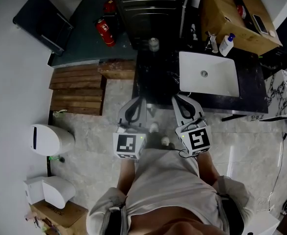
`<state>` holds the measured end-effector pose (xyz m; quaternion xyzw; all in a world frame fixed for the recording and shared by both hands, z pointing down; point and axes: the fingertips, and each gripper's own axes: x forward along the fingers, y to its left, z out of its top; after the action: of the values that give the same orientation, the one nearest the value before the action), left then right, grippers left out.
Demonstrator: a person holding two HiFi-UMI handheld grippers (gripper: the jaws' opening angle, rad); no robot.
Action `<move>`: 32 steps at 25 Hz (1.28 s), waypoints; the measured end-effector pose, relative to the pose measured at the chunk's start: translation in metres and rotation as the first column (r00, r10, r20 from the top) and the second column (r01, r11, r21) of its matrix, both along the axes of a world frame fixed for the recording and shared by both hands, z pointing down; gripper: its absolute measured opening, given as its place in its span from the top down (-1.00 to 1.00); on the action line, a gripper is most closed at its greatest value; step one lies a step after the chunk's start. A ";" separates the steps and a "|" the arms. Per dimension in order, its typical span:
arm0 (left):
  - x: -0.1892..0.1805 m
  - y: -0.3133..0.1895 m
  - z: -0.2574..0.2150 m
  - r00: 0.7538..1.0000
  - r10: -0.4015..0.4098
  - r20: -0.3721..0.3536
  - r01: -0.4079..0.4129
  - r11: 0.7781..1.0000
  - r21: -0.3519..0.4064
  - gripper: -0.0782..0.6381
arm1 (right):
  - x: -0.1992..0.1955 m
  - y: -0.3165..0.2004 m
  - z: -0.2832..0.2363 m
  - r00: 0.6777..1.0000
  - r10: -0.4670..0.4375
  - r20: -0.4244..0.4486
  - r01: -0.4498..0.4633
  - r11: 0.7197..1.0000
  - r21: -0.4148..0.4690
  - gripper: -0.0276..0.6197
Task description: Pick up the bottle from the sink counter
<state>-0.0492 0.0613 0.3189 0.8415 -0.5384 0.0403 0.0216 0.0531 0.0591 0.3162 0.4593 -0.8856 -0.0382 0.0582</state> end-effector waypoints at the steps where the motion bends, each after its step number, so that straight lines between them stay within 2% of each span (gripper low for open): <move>1: 0.000 -0.003 0.000 1.000 -0.001 0.002 0.001 1.000 0.000 0.78 | -0.001 -0.003 0.000 1.000 -0.003 0.001 0.003 1.000 0.002 0.94; 19: -0.013 -0.053 0.007 1.000 0.005 -0.005 -0.005 1.000 -0.011 0.78 | -0.013 -0.057 0.008 1.000 0.003 -0.006 -0.003 1.000 -0.011 0.94; 32: -0.025 -0.117 0.028 0.999 0.036 -0.029 -0.038 0.998 -0.055 0.78 | -0.024 -0.115 0.025 0.998 0.049 -0.044 -0.051 0.997 -0.059 0.94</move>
<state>-0.0747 -0.0560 0.3466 0.8509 -0.5210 0.0438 0.0520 0.0294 -0.0555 0.3413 0.4784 -0.8731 -0.0198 0.0916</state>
